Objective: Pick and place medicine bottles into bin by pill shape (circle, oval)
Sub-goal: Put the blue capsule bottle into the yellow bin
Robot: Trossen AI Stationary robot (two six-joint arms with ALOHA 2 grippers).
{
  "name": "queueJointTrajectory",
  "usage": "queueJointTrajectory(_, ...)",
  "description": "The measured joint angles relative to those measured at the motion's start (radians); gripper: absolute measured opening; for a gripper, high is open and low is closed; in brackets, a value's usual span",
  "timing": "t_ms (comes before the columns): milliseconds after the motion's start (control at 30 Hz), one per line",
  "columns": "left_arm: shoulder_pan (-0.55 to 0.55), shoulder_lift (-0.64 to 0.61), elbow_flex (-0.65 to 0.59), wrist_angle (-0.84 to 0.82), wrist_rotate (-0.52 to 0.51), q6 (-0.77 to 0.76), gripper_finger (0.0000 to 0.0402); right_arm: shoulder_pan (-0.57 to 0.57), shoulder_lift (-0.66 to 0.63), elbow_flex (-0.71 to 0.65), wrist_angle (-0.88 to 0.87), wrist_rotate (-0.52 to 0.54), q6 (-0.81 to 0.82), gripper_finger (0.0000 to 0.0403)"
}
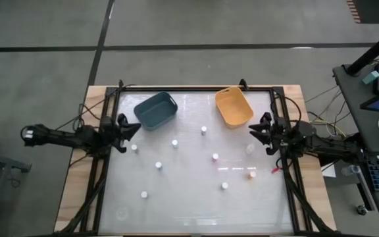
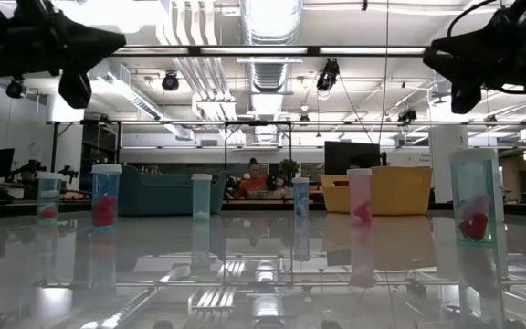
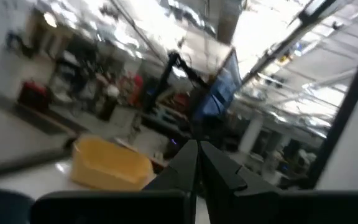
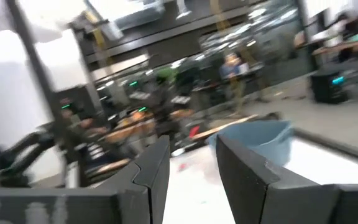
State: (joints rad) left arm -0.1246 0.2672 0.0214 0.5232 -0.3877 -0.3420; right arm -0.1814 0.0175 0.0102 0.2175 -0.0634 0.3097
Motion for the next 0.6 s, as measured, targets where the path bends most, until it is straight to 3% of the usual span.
queueJointTrajectory(300,0.000,0.161,0.214,-0.269,0.039,-0.027,0.0001,0.000,0.000,0.000,0.021,0.048,-0.062,0.0123)
queueJointTrajectory(433,-0.003,0.231,0.310,-0.406,0.079,-0.089,0.0001,0.000,0.000,0.000,0.117,0.048,-0.130,0.0123)
queueJointTrajectory(600,-0.047,0.358,0.377,-0.461,0.122,-0.161,0.0001,0.000,0.000,0.000,0.276,0.048,-0.250,0.0123)
